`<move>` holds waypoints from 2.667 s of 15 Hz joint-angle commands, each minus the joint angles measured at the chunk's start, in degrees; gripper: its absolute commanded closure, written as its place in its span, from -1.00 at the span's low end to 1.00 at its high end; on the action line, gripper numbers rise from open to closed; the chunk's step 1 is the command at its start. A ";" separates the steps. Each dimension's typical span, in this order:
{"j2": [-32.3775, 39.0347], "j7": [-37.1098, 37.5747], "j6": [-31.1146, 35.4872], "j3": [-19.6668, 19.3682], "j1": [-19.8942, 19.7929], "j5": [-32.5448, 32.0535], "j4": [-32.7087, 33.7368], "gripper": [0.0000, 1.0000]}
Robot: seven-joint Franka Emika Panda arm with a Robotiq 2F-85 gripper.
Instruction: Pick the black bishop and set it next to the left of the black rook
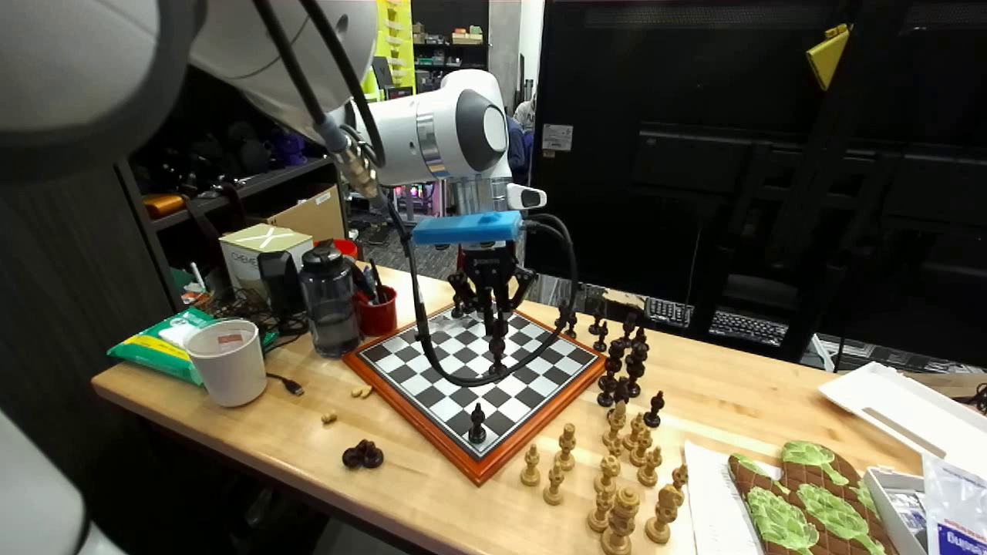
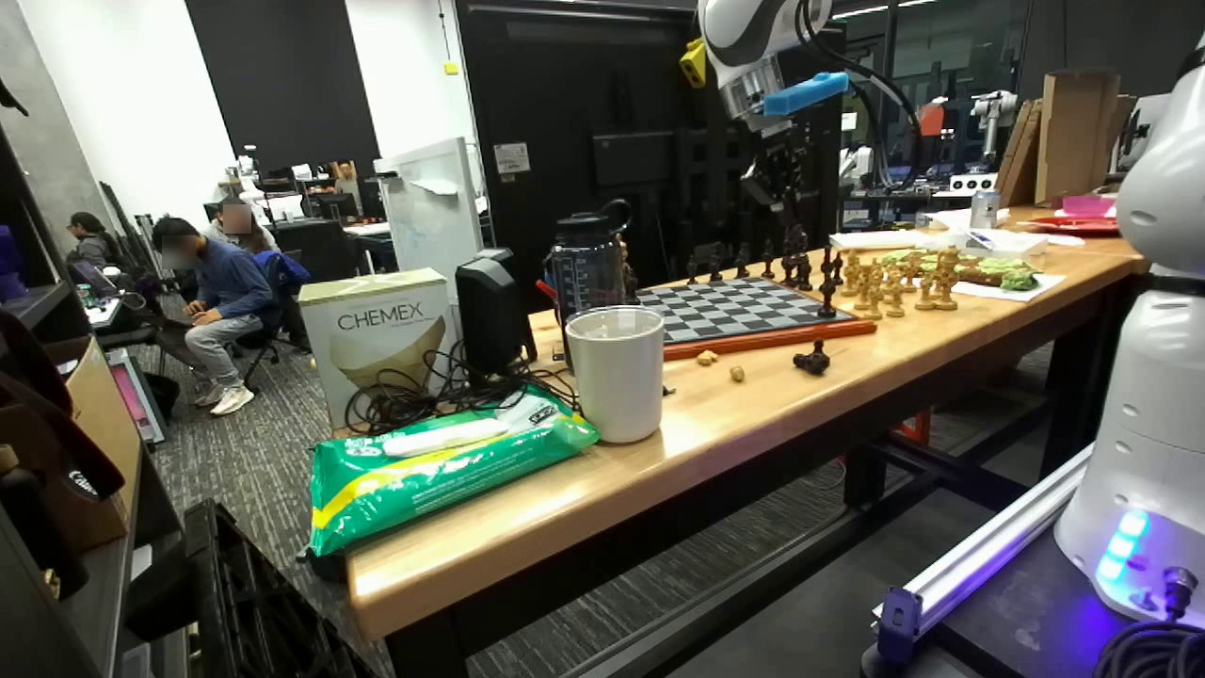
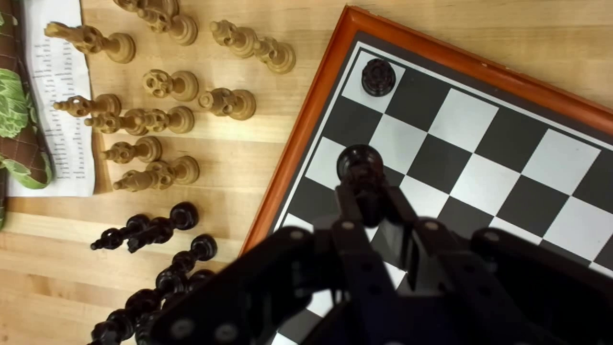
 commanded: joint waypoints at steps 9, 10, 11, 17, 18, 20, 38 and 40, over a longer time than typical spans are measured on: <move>-0.08 -3.83 0.51 -2.22 -0.35 5.78 -0.09 0.91; 0.07 -4.01 0.60 -2.45 -0.40 6.40 0.00 0.91; 0.31 -4.40 0.60 -2.72 -0.44 7.70 0.26 0.91; 1.12 -6.66 0.65 -3.23 -0.35 12.68 0.51 0.91; 1.04 -5.50 1.65 -3.08 -0.36 11.49 0.14 0.91; 1.06 -4.11 3.25 -2.96 -0.38 9.95 -0.19 0.91; 2.57 -4.22 3.69 -3.02 -0.30 10.16 0.41 0.63; 2.66 -4.22 3.69 -3.02 -0.30 10.16 0.43 0.63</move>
